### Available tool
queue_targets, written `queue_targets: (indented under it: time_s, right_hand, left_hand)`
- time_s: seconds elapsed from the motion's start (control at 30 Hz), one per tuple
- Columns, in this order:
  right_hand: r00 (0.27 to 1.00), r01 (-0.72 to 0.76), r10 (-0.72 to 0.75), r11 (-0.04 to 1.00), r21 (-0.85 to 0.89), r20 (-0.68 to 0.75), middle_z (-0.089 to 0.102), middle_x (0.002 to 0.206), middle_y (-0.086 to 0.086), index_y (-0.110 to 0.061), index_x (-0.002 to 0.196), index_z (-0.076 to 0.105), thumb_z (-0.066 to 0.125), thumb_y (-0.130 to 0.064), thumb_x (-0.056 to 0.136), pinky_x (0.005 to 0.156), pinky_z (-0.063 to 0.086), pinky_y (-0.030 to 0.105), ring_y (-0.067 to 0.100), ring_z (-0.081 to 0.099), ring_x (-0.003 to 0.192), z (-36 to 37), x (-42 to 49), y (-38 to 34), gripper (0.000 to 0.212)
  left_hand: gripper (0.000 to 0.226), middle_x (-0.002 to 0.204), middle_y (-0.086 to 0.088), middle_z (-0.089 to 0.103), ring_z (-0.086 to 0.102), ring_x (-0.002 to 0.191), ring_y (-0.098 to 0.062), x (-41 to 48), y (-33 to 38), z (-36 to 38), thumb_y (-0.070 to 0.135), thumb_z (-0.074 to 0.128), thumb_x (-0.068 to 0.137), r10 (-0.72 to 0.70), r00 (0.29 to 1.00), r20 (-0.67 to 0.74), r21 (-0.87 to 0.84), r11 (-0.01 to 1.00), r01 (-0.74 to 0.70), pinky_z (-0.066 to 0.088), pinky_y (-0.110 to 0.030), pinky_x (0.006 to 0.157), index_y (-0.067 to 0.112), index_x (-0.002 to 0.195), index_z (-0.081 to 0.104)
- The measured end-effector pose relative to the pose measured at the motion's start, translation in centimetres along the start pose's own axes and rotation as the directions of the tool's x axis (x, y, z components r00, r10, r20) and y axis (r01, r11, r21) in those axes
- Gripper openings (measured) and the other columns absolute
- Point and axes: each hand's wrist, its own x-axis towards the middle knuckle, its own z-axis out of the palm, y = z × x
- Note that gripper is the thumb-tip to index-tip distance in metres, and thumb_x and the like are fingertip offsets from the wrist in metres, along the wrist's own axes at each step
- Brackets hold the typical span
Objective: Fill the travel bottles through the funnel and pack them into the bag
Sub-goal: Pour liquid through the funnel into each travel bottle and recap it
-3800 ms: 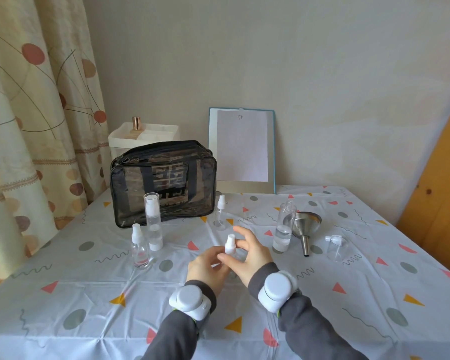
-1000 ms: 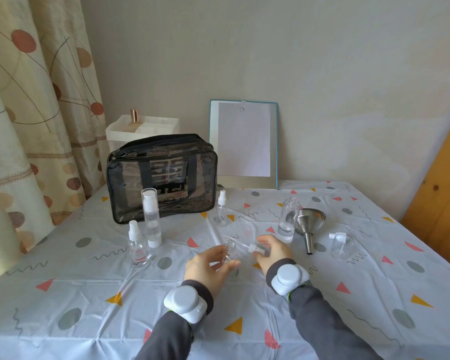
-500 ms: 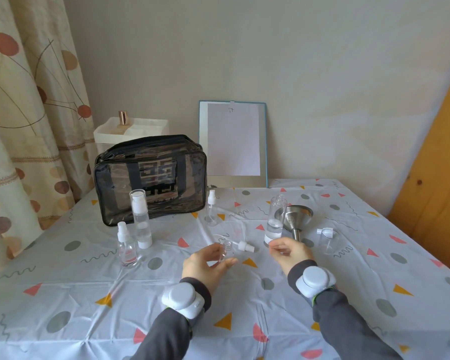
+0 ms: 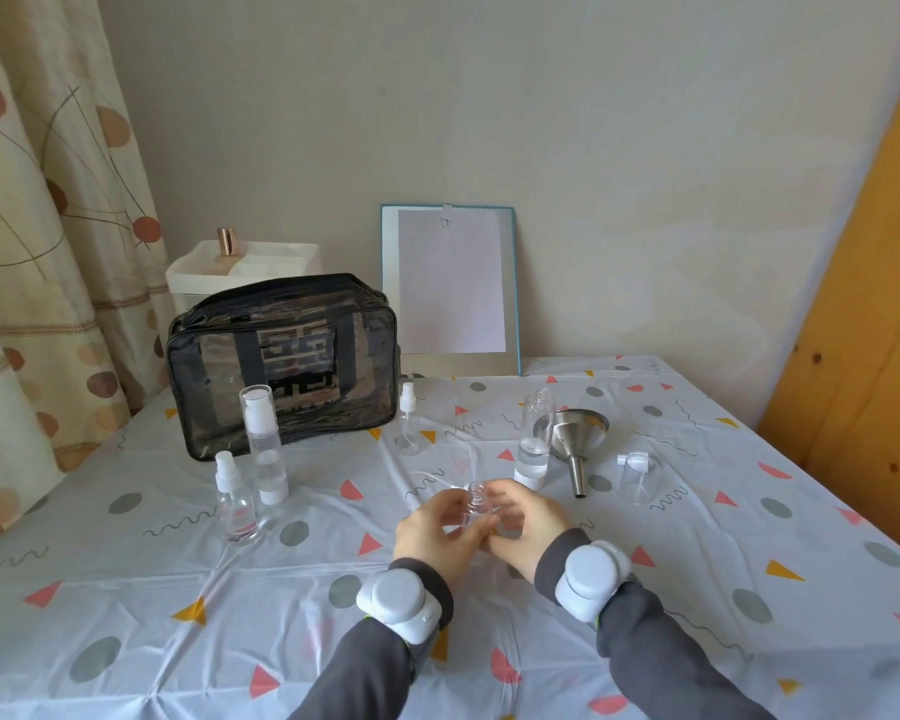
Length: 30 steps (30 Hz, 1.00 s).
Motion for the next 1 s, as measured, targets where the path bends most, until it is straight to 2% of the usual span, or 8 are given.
queue_targets:
  time_s: [0.1, 0.17, 0.3, 0.43, 0.57, 0.67, 0.77, 1.0]
  right_hand:
    - [1.0, -0.008, 0.009, 1.0, 0.024, -0.027, 0.063, 0.096, -0.006, -0.03, 0.102, 0.059, 0.07, -0.004, 0.072, 0.079, 0.053, 0.022, 0.003, 0.059, 0.081, -0.1, -0.1, 0.2, 0.041]
    - [1.0, -0.026, 0.025, 0.999, 0.033, 0.014, 0.064, 0.092, -0.01, -0.04, 0.092, 0.058, 0.073, -0.006, 0.069, 0.075, 0.055, 0.032, 0.007, 0.062, 0.084, -0.6, -0.1, 0.3, 0.044]
    - [0.99, -0.117, 0.116, 0.993, 0.002, 0.078, 0.067, 0.099, 0.003, -0.033, 0.086, 0.061, 0.066, 0.003, 0.07, 0.076, 0.053, 0.03, 0.016, 0.063, 0.089, -3.7, 1.3, 1.7, 0.04]
    - [0.906, -0.356, 0.336, 0.934, -0.036, -0.259, 0.071, 0.098, 0.009, -0.024, 0.078, 0.063, 0.062, -0.003, 0.077, 0.086, 0.048, 0.027, 0.024, 0.063, 0.094, -7.4, 3.1, 4.2, 0.021]
    - [0.863, -0.437, 0.348, 0.878, -0.194, -0.367, 0.07, 0.099, 0.008, -0.021, 0.082, 0.064, 0.062, -0.022, 0.081, 0.087, 0.047, 0.03, 0.03, 0.061, 0.097, -7.9, 3.7, 4.8, 0.002]
    - [0.867, -0.446, 0.335, 0.852, -0.275, -0.37, 0.067, 0.106, 0.013, -0.009, 0.102, 0.063, 0.053, -0.031, 0.089, 0.085, 0.043, 0.029, 0.033, 0.058, 0.102, -7.6, 4.4, 5.0, 0.027]
    - [0.855, -0.477, 0.358, 0.828, -0.296, -0.375, 0.064, 0.108, 0.017, -0.005, 0.105, 0.062, 0.047, -0.031, 0.093, 0.082, 0.042, 0.028, 0.034, 0.057, 0.103, -7.4, 5.2, 4.9, 0.032]
    - [0.84, -0.5, 0.429, 0.849, -0.17, -0.332, 0.061, 0.076, 0.011, -0.012, 0.071, 0.064, 0.057, -0.025, 0.086, 0.075, 0.041, 0.027, 0.029, 0.058, 0.079, -7.5, 7.0, 6.5, 0.021]
  left_hand:
    - [0.036, 0.09, 0.01, 0.064, 0.06, 0.087, -0.003, -0.1, 0.1, 0.1, 0.034, 0.076, 0.073, 0.021, 1.0, 0.017, -0.014, 1.0, -0.021, 0.038, 0.004, 0.063, 0.025, 0.105, 0.062]
    - [0.035, 0.091, 0.009, 0.066, 0.059, 0.085, -0.001, -0.1, 0.2, -0.1, 0.033, 0.075, 0.074, 0.052, 0.998, 0.027, 0.013, 0.999, -0.052, 0.039, 0.003, 0.065, 0.029, 0.106, 0.063]
    - [0.034, 0.092, 0.007, 0.066, 0.059, 0.083, -0.004, 0.0, 0.3, -0.2, 0.033, 0.075, 0.074, 0.077, 0.996, 0.045, 0.065, 0.995, -0.08, 0.038, 0.0, 0.068, 0.023, 0.104, 0.065]
    - [0.033, 0.089, 0.009, 0.065, 0.058, 0.081, 0.0, 0.2, 0.4, -0.4, 0.036, 0.077, 0.071, 0.052, 0.997, 0.054, 0.058, 0.997, -0.055, 0.036, 0.005, 0.062, 0.024, 0.099, 0.065]
    - [0.028, 0.081, 0.011, 0.062, 0.057, 0.076, 0.001, 0.2, 0.6, -0.5, 0.036, 0.08, 0.067, 0.044, 0.997, 0.059, 0.058, 0.997, -0.047, 0.036, 0.005, 0.062, 0.03, 0.086, 0.061]
    - [0.028, 0.08, 0.009, 0.064, 0.059, 0.076, -0.002, 0.2, 0.8, -0.5, 0.037, 0.082, 0.064, 0.034, 0.998, 0.056, 0.045, 0.998, -0.036, 0.038, 0.003, 0.062, 0.031, 0.079, 0.059]
    - [0.029, 0.079, 0.01, 0.063, 0.058, 0.075, 0.001, 0.1, 0.8, -0.5, 0.037, 0.082, 0.063, 0.041, 0.997, 0.059, 0.053, 0.998, -0.044, 0.039, 0.002, 0.062, 0.033, 0.075, 0.057]
    - [0.029, 0.081, 0.012, 0.063, 0.058, 0.078, 0.0, 0.3, 0.7, -0.7, 0.04, 0.081, 0.064, 0.037, 0.998, 0.06, 0.058, 0.997, -0.041, 0.039, 0.0, 0.061, 0.031, 0.08, 0.058]
